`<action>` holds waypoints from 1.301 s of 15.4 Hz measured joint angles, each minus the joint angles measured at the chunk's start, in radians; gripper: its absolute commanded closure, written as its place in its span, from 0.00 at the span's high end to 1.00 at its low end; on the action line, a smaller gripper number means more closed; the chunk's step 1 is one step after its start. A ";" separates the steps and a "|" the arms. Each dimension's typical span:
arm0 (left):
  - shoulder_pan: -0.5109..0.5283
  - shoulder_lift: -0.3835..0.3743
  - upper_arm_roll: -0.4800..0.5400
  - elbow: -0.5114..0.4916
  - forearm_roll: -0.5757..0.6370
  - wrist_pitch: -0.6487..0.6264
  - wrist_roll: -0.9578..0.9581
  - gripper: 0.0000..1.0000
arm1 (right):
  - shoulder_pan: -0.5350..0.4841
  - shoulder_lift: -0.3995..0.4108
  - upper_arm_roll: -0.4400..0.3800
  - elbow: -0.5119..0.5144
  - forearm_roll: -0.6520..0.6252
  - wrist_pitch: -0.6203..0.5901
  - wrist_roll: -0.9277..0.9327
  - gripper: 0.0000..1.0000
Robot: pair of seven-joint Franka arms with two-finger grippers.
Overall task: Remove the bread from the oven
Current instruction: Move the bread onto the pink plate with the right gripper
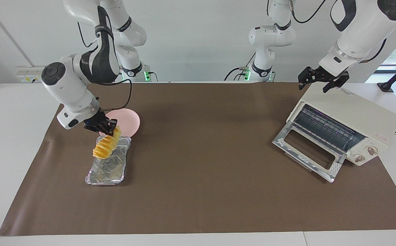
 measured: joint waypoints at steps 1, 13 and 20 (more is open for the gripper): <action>0.000 0.000 0.000 0.000 0.000 0.000 0.000 1.00 | 0.002 -0.047 0.001 -0.020 0.001 -0.052 0.008 0.00; 0.000 0.000 0.000 0.000 0.000 0.000 0.000 1.00 | 0.037 -0.344 0.003 -0.514 0.001 0.032 -0.059 0.00; 0.000 0.000 0.000 0.000 0.000 0.000 0.000 1.00 | -0.002 -0.298 0.001 -0.587 0.001 0.250 -0.144 0.00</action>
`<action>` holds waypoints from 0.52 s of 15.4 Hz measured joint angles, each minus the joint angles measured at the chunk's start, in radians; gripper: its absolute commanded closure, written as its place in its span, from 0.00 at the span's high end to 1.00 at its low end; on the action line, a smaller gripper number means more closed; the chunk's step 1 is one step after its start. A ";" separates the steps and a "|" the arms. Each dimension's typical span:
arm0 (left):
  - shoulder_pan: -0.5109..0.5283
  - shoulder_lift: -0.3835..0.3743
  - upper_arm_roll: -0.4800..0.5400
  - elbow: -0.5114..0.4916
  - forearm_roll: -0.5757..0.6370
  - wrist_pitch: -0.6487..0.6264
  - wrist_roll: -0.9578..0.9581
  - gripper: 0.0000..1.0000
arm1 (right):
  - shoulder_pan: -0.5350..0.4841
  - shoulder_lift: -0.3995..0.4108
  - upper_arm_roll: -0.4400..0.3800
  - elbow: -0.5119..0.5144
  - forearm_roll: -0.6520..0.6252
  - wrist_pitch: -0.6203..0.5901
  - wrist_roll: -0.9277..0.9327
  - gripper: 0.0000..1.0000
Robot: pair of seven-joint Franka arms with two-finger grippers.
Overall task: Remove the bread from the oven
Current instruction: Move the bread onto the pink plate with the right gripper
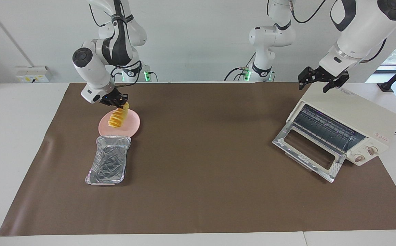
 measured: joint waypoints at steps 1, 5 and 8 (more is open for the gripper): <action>0.000 0.000 0.000 0.000 0.000 0.000 0.000 1.00 | 0.000 0.019 0.000 0.000 0.000 0.026 -0.001 0.00; 0.000 0.000 0.000 0.000 0.000 0.000 0.000 1.00 | 0.000 0.067 0.000 0.000 0.000 0.084 -0.001 0.00; 0.000 0.000 0.000 0.000 0.000 0.000 0.000 1.00 | 0.000 0.084 0.000 0.000 0.000 0.095 -0.001 0.21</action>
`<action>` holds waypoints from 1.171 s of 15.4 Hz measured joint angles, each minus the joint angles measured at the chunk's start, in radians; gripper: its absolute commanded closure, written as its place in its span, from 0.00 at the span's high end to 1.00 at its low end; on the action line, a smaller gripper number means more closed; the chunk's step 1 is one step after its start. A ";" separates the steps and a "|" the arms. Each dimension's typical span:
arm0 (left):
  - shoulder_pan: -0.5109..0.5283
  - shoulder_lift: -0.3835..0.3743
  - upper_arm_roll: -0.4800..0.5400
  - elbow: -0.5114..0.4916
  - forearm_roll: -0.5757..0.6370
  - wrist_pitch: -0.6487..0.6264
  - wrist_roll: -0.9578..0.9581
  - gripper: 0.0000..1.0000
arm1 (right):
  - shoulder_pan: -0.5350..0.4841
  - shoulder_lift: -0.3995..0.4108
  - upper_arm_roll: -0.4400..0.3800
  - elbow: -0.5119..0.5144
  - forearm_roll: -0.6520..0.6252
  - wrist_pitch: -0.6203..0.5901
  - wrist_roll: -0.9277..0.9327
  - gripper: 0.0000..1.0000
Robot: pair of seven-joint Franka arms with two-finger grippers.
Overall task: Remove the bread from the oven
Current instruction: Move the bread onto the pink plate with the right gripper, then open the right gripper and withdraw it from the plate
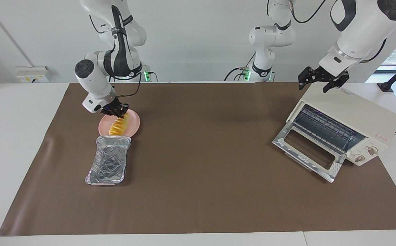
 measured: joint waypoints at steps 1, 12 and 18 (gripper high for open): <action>0.000 0.000 0.000 0.000 0.000 0.000 0.000 1.00 | 0.000 0.003 0.000 0.000 0.000 0.000 0.000 0.43; 0.000 0.000 0.000 0.000 0.000 0.000 0.000 1.00 | 0.015 0.005 0.002 0.214 0.000 -0.206 0.086 1.00; 0.000 0.000 0.000 0.000 0.000 0.000 0.000 1.00 | -0.004 -0.002 -0.005 0.494 -0.001 -0.415 0.104 1.00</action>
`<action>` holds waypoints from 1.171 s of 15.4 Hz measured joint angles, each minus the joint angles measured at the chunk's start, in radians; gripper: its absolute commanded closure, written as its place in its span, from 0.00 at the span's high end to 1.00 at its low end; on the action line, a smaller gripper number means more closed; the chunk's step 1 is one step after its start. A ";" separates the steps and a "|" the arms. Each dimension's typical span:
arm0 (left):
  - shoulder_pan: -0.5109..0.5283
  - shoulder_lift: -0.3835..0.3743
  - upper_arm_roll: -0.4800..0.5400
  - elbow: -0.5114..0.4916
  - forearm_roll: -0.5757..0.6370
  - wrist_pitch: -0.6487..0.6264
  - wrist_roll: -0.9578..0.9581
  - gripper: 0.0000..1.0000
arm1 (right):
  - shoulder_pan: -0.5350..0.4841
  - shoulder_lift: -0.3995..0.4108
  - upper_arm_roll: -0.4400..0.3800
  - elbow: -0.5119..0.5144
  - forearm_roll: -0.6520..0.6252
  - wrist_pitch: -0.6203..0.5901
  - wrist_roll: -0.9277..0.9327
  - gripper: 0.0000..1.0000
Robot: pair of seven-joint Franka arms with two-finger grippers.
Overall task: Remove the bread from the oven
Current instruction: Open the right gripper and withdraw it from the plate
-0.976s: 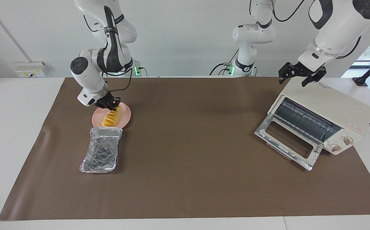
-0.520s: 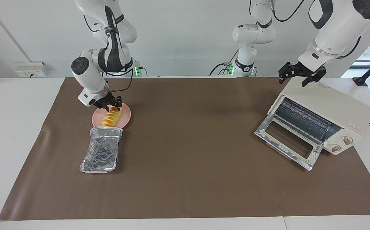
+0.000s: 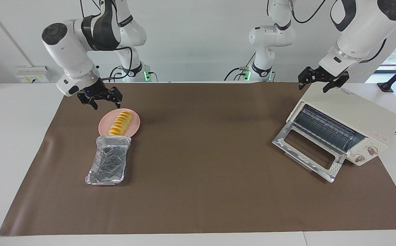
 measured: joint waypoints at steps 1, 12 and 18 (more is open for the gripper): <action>0.000 0.000 0.000 0.000 0.000 0.000 0.000 1.00 | -0.005 -0.001 -0.001 0.033 0.000 -0.032 0.000 1.00; 0.000 0.000 0.000 0.000 0.000 0.000 0.000 1.00 | -0.081 0.023 -0.014 0.293 -0.077 -0.248 0.001 1.00; 0.000 0.000 0.000 0.000 0.000 0.000 0.000 1.00 | -0.081 0.051 -0.011 0.297 -0.086 -0.262 0.001 1.00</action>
